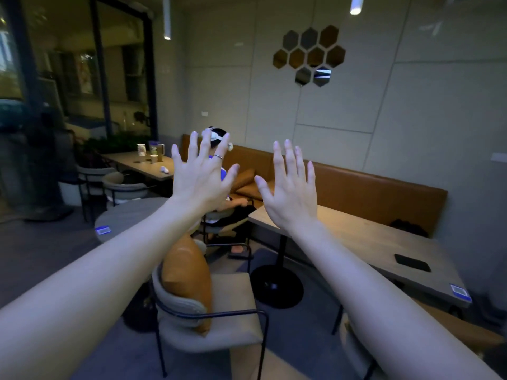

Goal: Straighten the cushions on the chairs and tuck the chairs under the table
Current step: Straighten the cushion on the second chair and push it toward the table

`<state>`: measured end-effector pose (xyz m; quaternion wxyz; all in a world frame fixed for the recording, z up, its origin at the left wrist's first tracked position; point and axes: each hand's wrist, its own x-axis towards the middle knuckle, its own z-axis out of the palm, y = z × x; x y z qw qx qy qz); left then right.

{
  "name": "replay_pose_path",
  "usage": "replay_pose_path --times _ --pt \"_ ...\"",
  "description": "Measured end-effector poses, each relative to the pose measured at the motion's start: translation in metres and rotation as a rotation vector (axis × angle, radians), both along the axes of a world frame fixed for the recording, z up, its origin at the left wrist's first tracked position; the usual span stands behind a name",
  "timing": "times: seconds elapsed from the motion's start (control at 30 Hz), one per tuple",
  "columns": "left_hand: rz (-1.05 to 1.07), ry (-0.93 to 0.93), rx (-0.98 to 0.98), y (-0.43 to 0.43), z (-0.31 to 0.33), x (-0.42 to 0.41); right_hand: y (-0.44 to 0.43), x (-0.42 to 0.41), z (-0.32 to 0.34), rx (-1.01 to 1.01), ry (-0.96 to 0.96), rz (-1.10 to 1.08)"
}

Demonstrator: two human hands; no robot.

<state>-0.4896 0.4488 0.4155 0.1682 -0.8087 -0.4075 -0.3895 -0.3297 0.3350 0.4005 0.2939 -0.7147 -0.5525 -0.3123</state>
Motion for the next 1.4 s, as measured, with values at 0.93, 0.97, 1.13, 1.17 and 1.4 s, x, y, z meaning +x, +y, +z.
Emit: replay_pose_path --times 0.93,0.97,1.13,1.17,1.4 --pt "0.276 0.210 -0.690 0.363 -0.246 -0.022 0.405 -0.006 -0.267 -0.619 0.407 0.179" --pt "0.281 0.221 -0.723 0.376 -0.258 -0.020 0.417 -0.008 -0.283 -0.659 0.437 0.179" --pt "0.271 0.307 -0.865 0.424 -0.315 -0.008 0.450 -0.030 -0.357 -0.852 0.609 0.182" --pt "0.260 0.323 -0.893 0.432 -0.325 -0.005 0.454 -0.036 -0.369 -0.889 0.649 0.181" --pt "0.067 0.459 -0.990 0.491 -0.386 0.017 0.482 -0.074 -0.426 -1.063 0.788 0.157"
